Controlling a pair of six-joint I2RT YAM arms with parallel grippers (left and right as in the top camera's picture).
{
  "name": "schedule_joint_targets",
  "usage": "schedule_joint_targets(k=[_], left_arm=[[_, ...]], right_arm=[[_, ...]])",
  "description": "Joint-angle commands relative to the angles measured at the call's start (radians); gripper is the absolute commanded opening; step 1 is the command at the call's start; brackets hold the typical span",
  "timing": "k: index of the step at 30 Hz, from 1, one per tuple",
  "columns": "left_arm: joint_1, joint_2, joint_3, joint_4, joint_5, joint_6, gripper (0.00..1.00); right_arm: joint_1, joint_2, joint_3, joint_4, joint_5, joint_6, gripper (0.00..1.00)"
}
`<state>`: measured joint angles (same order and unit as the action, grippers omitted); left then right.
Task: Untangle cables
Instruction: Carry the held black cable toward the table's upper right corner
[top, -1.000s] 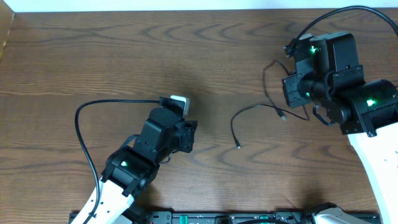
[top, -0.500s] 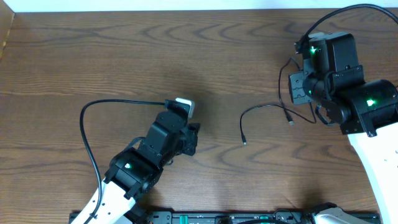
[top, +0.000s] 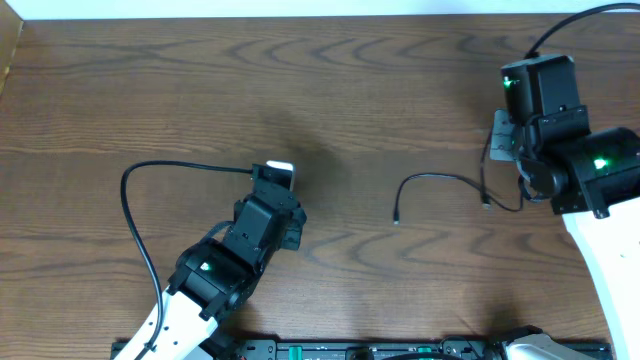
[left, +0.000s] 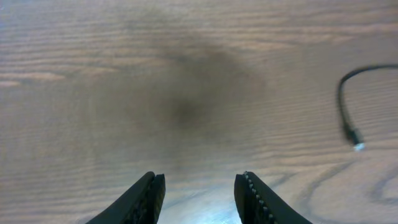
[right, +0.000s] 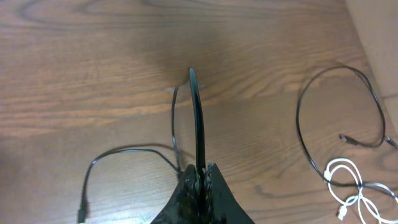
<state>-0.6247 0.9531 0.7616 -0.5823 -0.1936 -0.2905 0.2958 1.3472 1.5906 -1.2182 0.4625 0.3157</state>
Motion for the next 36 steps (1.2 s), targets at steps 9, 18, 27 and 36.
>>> schedule_joint_targets(k=[9, 18, 27, 36], left_arm=[[-0.003, -0.001, 0.004, 0.049, -0.062, 0.005, 0.46], [-0.003, -0.001, 0.004, 0.048, -0.063, 0.006, 0.47], [-0.003, -0.001, 0.004, 0.048, -0.067, 0.027, 0.47], [-0.002, 0.000, 0.004, 0.045, -0.108, 0.035, 0.49]], right_arm=[[-0.010, 0.046, 0.020, 0.032, -0.190, -0.066, 0.01], [-0.019, 0.106, 0.020, 0.091, -0.201, -0.111, 0.01], [-0.061, 0.128, 0.020, 0.181, -0.291, -0.161, 0.01], [-0.116, 0.129, 0.020, 0.272, -0.426, -0.199, 0.01]])
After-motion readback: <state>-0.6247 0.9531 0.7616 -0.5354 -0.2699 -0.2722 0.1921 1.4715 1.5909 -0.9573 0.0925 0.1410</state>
